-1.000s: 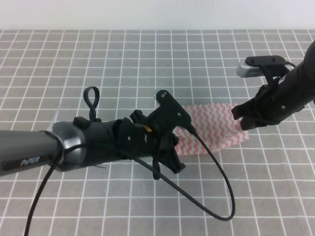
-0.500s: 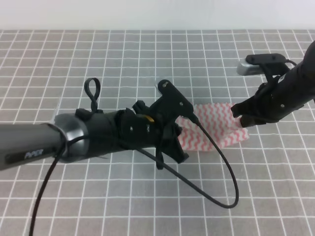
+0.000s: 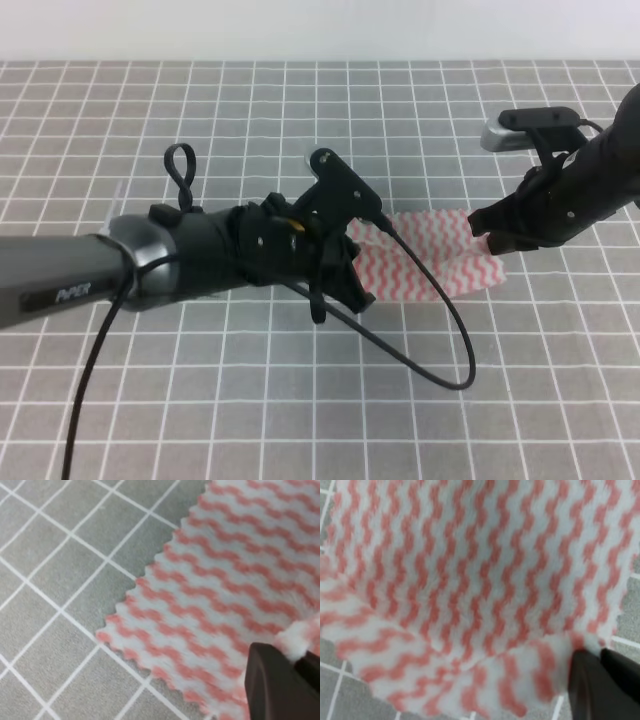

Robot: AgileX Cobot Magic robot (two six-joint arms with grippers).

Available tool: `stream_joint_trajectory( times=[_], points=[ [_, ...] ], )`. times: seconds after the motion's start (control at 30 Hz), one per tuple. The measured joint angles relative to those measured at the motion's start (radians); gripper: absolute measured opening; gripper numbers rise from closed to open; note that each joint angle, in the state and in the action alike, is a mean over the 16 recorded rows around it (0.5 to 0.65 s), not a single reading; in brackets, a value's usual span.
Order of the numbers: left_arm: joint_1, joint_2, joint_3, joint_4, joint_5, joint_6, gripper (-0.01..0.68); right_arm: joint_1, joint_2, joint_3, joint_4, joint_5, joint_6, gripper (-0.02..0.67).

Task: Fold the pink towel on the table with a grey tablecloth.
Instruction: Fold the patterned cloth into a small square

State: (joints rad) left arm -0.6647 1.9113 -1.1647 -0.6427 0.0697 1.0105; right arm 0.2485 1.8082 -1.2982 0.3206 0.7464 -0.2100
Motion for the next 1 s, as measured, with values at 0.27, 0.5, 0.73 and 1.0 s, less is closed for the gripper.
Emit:
stream_joint_trajectory(
  times=[0.27,0.5,0.73,1.0],
  points=[
    [0.009,0.028,-0.036,0.000,0.027,0.000,-0.001,0.000,0.014,0.000,0.001,-0.027,0.000,-0.017],
    [0.021,0.039,-0.047,0.000,0.034,0.000,-0.001,0.000,0.016,0.000,0.002,-0.060,0.000,-0.016],
    [0.033,0.041,-0.047,0.000,0.027,0.000,-0.001,0.000,0.017,0.000,0.002,-0.090,-0.001,-0.017],
    [0.037,0.054,-0.052,-0.001,0.020,0.000,-0.001,0.000,0.016,0.001,0.003,-0.111,-0.001,-0.017]
  ],
)
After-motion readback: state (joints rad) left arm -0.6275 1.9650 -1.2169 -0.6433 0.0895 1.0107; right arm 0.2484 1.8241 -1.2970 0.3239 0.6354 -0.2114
